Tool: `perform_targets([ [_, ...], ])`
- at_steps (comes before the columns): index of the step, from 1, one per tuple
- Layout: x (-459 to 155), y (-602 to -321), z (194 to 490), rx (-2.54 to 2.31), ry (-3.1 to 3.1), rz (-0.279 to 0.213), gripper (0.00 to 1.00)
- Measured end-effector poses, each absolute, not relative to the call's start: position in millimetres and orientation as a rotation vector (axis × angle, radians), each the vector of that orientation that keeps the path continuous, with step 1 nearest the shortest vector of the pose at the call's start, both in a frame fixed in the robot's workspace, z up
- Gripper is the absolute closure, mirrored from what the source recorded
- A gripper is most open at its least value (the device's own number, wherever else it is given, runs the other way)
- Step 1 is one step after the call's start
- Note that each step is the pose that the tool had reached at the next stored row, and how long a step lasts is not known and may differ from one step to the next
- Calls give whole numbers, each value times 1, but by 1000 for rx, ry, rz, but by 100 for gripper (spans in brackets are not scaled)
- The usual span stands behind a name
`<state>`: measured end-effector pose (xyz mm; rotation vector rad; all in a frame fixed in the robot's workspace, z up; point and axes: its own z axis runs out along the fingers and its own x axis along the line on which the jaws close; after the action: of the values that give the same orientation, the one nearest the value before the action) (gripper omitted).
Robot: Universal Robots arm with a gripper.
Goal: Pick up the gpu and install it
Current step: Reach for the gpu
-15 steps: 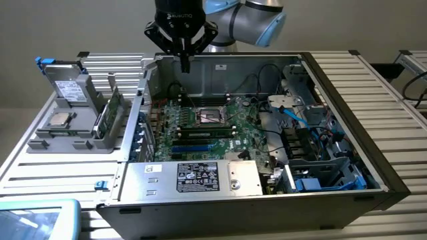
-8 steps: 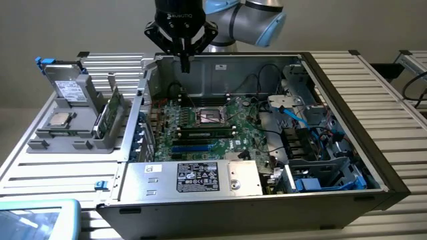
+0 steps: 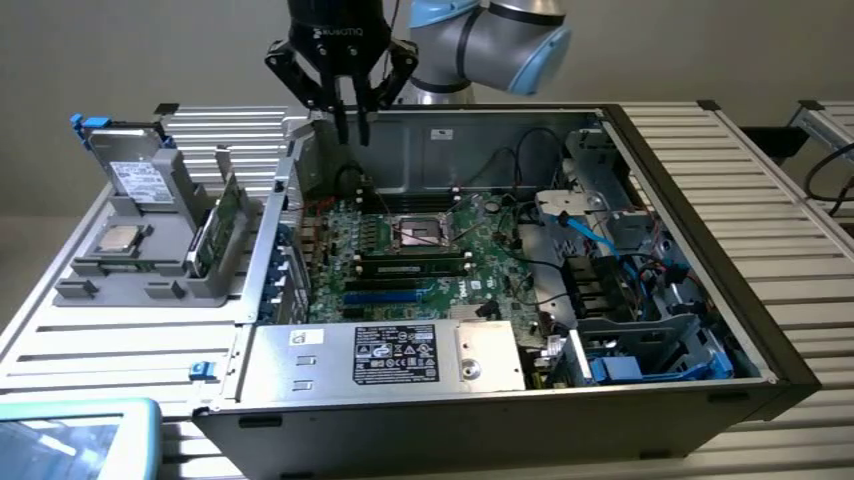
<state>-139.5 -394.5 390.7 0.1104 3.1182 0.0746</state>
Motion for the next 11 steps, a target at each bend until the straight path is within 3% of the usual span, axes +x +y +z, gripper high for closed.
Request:
perform_targets([
  [1,-144,-393,390,110,3118,75,75],
  [2,-149,-391,388,111,3118,75,63],
  [4,-158,-388,385,110,3118,75,63],
  [5,-162,-386,383,110,3118,75,56],
  [11,-189,-377,377,110,3118,75,56],
])
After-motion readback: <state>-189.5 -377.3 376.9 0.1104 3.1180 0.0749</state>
